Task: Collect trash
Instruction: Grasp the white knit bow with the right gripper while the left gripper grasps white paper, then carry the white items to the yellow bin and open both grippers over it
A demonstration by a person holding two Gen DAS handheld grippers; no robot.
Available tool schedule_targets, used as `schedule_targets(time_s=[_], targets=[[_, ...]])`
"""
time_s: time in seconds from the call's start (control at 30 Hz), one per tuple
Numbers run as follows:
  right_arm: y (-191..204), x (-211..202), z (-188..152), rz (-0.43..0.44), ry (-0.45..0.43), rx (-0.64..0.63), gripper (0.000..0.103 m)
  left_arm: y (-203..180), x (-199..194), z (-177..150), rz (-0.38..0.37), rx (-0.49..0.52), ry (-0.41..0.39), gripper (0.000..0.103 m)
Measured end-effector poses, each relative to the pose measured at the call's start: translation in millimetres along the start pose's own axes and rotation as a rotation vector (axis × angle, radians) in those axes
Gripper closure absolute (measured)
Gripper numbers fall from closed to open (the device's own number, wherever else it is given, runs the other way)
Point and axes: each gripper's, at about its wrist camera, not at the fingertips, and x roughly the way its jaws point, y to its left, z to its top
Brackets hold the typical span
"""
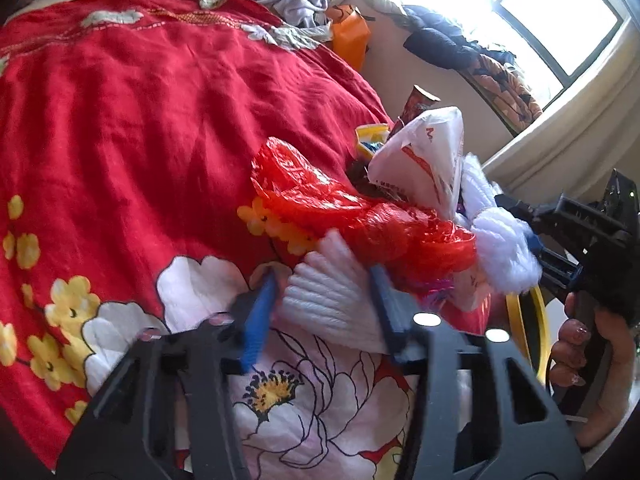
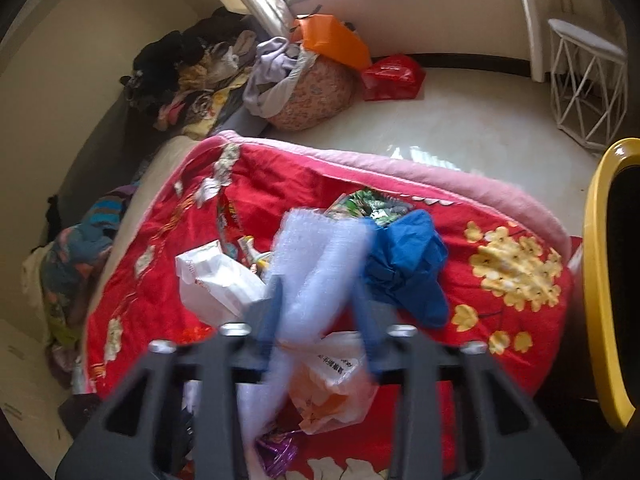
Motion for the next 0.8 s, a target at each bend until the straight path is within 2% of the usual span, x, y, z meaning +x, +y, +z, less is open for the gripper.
schedule_targets(time_s=[0.07,0.17,0.5,0.8], targets=[[1.0,-7.5,-3.3,0.022,-0.015,-0.004,0.085,1.4,-1.6,-0.4,-0.010,-0.007,0.004,0.083],[5.0,-18.2,-6.9,0.045,-0.042,-0.022,0.087,2.9,-7.2,-1.5,-0.024,-0.010,0.004,0.093],[14.0,-63.9,-12.7,0.083,-0.144,-0.074,0.087,-15.5,-54.4,4.5,-0.077,0.052,-0.089,0.097],[-7.2,-122.9,-10.7,0.053,-0.283,-0.079,0.087,-64.3,-87.3,13.1,-0.142,0.165,-0.184,0.097]])
